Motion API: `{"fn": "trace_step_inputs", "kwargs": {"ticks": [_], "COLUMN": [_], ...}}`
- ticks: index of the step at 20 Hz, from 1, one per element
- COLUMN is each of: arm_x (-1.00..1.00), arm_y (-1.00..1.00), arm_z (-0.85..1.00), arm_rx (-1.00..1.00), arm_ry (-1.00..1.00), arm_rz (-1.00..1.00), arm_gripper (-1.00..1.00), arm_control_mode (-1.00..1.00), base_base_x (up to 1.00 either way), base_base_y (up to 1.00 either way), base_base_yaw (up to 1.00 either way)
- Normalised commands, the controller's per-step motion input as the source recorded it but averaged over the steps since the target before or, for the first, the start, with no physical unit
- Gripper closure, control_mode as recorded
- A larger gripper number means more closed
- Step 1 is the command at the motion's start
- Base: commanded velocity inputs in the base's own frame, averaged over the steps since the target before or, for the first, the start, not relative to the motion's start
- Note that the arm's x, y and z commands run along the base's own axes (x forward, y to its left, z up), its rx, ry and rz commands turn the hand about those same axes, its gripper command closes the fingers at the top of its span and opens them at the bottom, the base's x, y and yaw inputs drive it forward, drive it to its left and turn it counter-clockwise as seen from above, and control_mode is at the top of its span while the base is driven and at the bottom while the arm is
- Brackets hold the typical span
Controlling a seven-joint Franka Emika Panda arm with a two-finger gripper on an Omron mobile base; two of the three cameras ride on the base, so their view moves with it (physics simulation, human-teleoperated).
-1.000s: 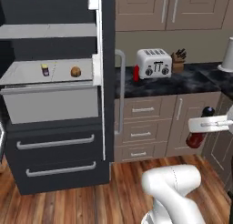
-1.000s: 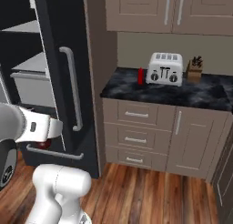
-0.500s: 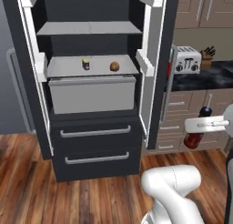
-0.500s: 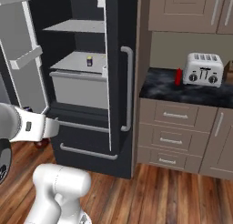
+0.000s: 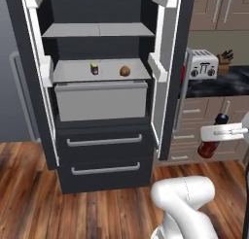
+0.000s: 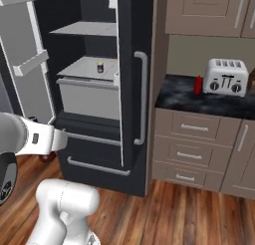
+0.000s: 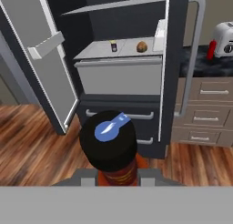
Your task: Place the condiment bottle and ketchup from the counter to the top shelf of the fridge. If the existing items in the fridge are on the top shelf, move them to other shelves.
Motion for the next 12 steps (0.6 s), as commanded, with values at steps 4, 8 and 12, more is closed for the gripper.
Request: {"fn": "trace_step_inputs", "kwargs": {"ticks": [4, 8, 12], "arm_x": [0.00, 0.00, 0.00], "arm_y": [0.00, 0.00, 0.00], "arm_z": [0.00, 0.00, 0.00], "arm_rx": [0.00, 0.00, 0.00], "arm_ry": [0.00, 0.00, 0.00], "arm_rz": [0.00, 0.00, 0.00], "arm_gripper": [1.00, 1.00, 1.00], "arm_control_mode": [1.00, 1.00, 1.00], "base_base_x": [1.00, 0.84, 0.92], "base_base_y": [0.88, 0.02, 0.06], "base_base_yaw": [0.00, 0.00, -0.04]}}
